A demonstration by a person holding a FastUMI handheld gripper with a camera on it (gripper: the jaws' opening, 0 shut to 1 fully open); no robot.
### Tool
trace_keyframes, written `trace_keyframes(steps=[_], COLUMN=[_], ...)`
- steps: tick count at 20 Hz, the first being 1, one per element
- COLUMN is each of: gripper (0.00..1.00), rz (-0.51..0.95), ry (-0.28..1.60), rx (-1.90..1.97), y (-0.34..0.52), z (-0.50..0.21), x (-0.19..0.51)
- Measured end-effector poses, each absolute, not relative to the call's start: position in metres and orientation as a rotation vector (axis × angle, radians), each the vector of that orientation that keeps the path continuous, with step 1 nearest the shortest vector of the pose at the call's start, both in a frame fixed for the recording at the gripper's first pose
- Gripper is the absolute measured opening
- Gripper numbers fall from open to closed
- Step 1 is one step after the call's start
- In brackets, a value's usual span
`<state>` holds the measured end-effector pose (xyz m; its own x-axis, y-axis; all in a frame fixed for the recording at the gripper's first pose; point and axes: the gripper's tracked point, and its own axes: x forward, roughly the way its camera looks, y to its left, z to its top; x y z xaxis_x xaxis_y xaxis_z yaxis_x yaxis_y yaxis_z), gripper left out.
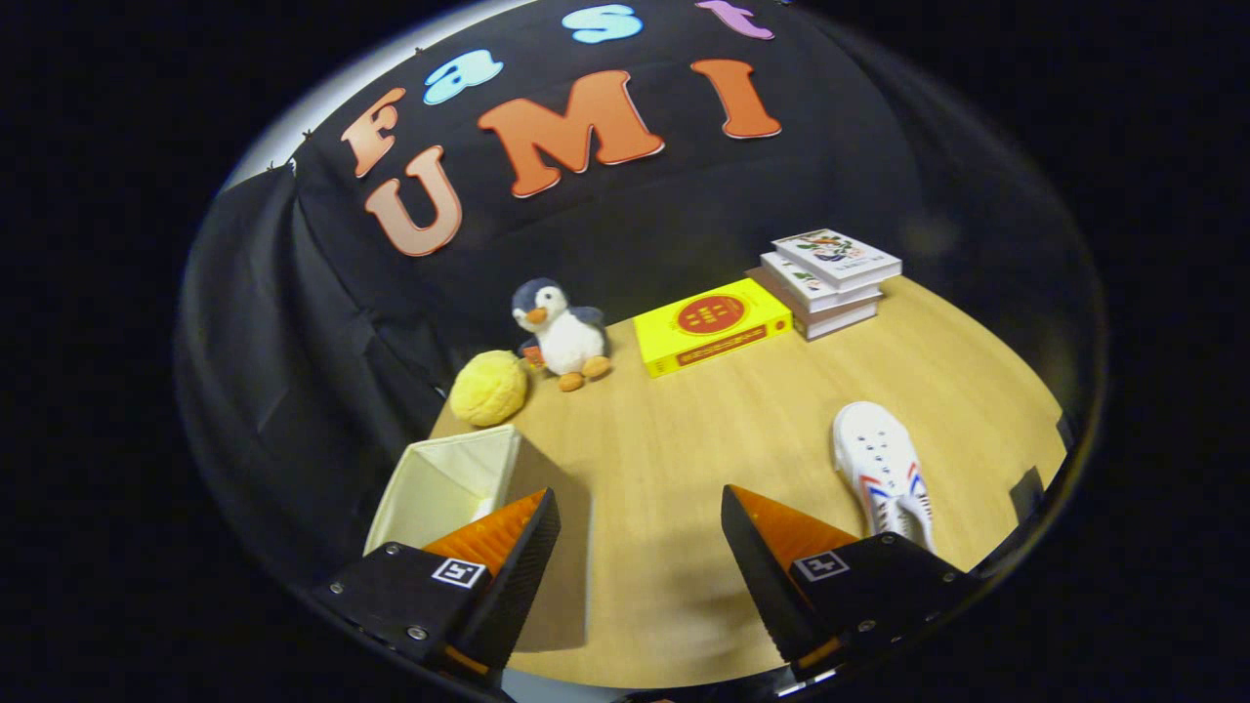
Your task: Open the storage box then place both shoes into the box .Put the left shoe in first, then the right shoe, with the right side of both shoes facing outward in a uniform manner.
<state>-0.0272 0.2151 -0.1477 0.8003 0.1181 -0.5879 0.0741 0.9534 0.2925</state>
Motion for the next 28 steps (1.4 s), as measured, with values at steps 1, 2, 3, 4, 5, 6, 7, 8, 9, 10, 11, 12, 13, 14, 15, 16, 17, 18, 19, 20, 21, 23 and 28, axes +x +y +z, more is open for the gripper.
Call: trace_keyframes(steps=[1,2,3,4,5,6,7,8,9,10,11,12,13,14,15,16,17,18,19,20,21,23,28], gripper=[0.99,0.98,0.99,0.98,0.98,0.99,0.99,0.99,0.98,0.98,0.97,0.97,0.96,0.95,0.92,0.90,0.87,0.86,0.84,0.83,0.82,0.78,0.48], rz=[-0.014,-0.049,-0.078,-0.105,-0.135,-0.155,-0.170,-0.180,-0.186,-0.192,-0.200,-0.199,-0.193,-0.183,-0.163,-0.145,-0.128,-0.112,-0.095,-0.073,-0.059,-0.044,-0.002], ry=[0.647,0.647,0.649,0.655,0.661,0.667,0.675,0.683,0.695,0.711,0.727,0.746,0.770,0.797,0.814,0.833,0.854,0.874,0.891,0.906,0.923,0.943,0.973], rx=[0.304,0.300,0.286,0.265,0.247,0.235,0.230,0.231,0.232,0.232,0.233,0.236,0.238,0.239,0.246,0.252,0.254,0.249,0.243,0.236,0.231,0.223,0.182], y=[0.188,0.164,0.140,0.118,0.096,0.079,0.064,0.051,0.041,0.031,0.022,0.018,0.015,0.014,0.015,0.018,0.021,0.017,0.021,0.026,0.029,0.034,0.041], z=[-0.152,-0.155,-0.160,-0.165,-0.171,-0.174,-0.178,-0.183,-0.190,-0.196,-0.205,-0.214,-0.224,-0.235,-0.243,-0.252,-0.261,-0.273,-0.281,-0.289,-0.296,-0.306,-0.320], x=[-0.026,-0.027,-0.027,-0.028,-0.029,-0.029,-0.030,-0.030,-0.031,-0.034,-0.037,-0.040,-0.043,-0.046,-0.049,-0.049,-0.051,-0.055,-0.055,-0.053,-0.053,-0.051,-0.048])
